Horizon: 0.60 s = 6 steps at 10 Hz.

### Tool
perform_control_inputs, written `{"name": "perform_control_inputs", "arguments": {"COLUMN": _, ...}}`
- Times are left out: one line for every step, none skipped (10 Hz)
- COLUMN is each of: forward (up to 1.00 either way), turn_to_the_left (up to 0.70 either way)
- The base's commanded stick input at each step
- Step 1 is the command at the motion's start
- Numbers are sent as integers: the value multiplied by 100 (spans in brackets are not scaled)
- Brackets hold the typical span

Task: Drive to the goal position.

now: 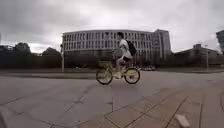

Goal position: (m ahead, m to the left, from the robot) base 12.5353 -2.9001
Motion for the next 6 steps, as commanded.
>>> {"name": "perform_control_inputs", "arguments": {"forward": 7, "turn_to_the_left": 0}}
{"name": "perform_control_inputs", "arguments": {"forward": 22, "turn_to_the_left": 0}}
{"name": "perform_control_inputs", "arguments": {"forward": 37, "turn_to_the_left": 0}}
{"name": "perform_control_inputs", "arguments": {"forward": 52, "turn_to_the_left": 0}}
{"name": "perform_control_inputs", "arguments": {"forward": 68, "turn_to_the_left": 0}}
{"name": "perform_control_inputs", "arguments": {"forward": 70, "turn_to_the_left": -10}}
